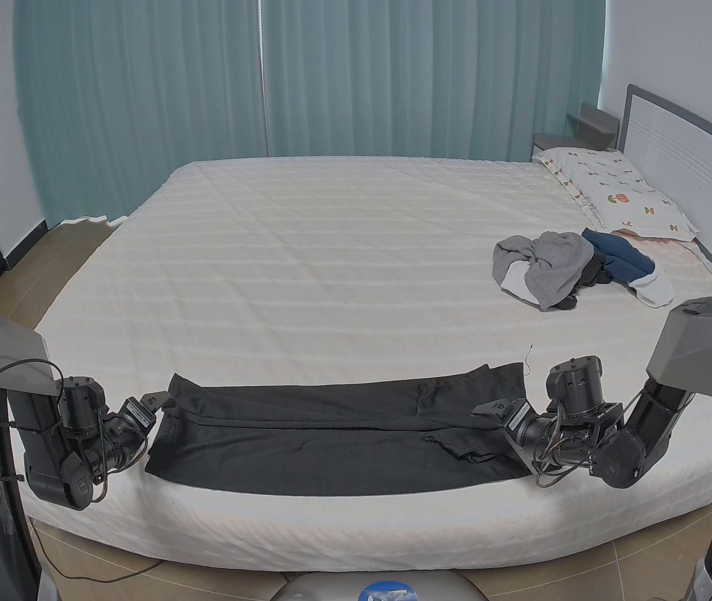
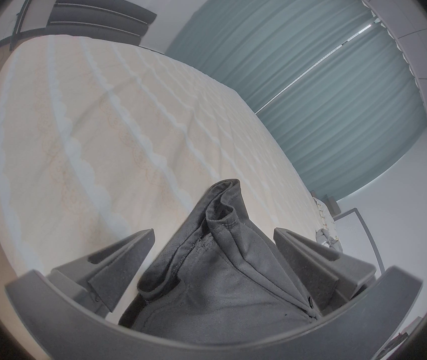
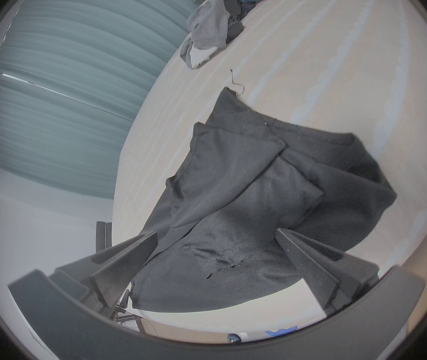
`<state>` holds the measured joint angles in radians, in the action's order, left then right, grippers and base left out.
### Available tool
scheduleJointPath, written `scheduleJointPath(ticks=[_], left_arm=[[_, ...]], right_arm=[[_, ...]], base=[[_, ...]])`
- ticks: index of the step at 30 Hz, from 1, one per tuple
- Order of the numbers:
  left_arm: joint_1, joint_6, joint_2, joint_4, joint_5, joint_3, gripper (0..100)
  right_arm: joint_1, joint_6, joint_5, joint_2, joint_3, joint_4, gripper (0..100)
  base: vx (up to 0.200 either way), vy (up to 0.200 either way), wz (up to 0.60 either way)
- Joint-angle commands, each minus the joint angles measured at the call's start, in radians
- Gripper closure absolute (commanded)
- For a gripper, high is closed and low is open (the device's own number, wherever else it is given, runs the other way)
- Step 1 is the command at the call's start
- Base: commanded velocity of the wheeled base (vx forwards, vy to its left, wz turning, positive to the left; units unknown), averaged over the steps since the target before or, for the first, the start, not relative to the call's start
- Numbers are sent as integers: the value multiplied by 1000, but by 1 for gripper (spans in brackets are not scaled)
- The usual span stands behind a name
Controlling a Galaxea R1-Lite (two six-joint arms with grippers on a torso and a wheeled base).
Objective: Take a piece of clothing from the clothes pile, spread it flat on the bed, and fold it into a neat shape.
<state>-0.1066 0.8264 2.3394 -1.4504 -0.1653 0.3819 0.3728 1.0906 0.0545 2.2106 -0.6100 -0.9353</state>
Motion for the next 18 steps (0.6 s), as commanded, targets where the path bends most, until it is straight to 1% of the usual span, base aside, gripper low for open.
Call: scheduleJointPath(ticks=[1,5,9,15,16,18], left_arm=[[-5,4,5,-1,-5,3,0],[-8,4,6,-1,-6,8,0],[-8,4,6,-1,-5,8,0],[-8,5,6,-1,-6,9,0],[-10,5,6,-1,-6,9,0],[-10,5,6,-1,-5,9,0]], right_arm=[[20,2,-8,55,-20,-3,0],[23,2,-33,72,-50,-3,0],[25,3,-77,100,-85,-2,0],[40,3,-105,107,-88,-2,0],[41,3,-107,106,-86,-2,100],[41,3,-107,98,-82,-2,100]], base=[[0,0,0],[0,0,0],[0,0,0],[0,0,0],[0,0,0],[0,0,0]])
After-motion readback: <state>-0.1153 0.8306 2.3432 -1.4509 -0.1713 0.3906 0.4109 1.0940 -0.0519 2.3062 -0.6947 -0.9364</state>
